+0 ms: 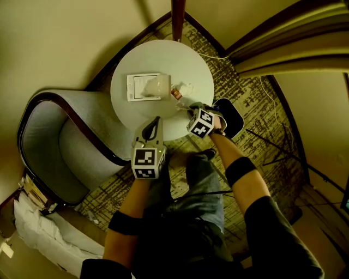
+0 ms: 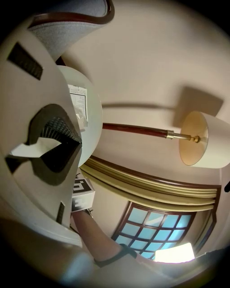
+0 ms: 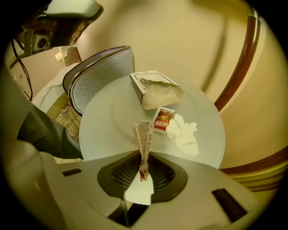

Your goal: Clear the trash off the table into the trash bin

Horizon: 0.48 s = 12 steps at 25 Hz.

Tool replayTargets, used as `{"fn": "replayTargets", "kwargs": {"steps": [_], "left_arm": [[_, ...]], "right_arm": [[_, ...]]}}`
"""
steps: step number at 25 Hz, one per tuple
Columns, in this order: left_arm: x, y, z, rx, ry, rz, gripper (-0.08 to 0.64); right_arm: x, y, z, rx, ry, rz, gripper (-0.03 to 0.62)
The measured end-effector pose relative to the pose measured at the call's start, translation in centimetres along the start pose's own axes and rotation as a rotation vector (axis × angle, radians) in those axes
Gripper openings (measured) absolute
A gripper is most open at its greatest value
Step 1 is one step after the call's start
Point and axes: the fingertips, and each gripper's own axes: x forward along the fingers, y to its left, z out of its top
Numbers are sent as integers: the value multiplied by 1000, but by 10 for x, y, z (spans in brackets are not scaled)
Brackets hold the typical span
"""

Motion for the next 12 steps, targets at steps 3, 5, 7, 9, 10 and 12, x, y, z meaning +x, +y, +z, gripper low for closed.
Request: {"fn": "replayTargets", "kwargs": {"steps": [3, 5, 7, 9, 10, 12], "left_arm": [[-3, 0, 2, 2, -4, 5, 1], [-4, 0, 4, 2, -7, 5, 1], [-6, -1, 8, 5, -12, 3, 1], [-12, -4, 13, 15, -15, 2, 1], [-16, -6, 14, 23, -16, 3, 1], [-23, -8, 16, 46, -17, 7, 1]], "right_arm": [[-11, 0, 7, 12, -29, -15, 75], [-21, 1, 13, 21, -47, -19, 75], [-37, -2, 22, 35, -73, -43, 75], [-58, -4, 31, 59, -108, -70, 75], [-70, -4, 35, 73, -127, -79, 75], [-97, -2, 43, 91, -167, -91, 77]]}}
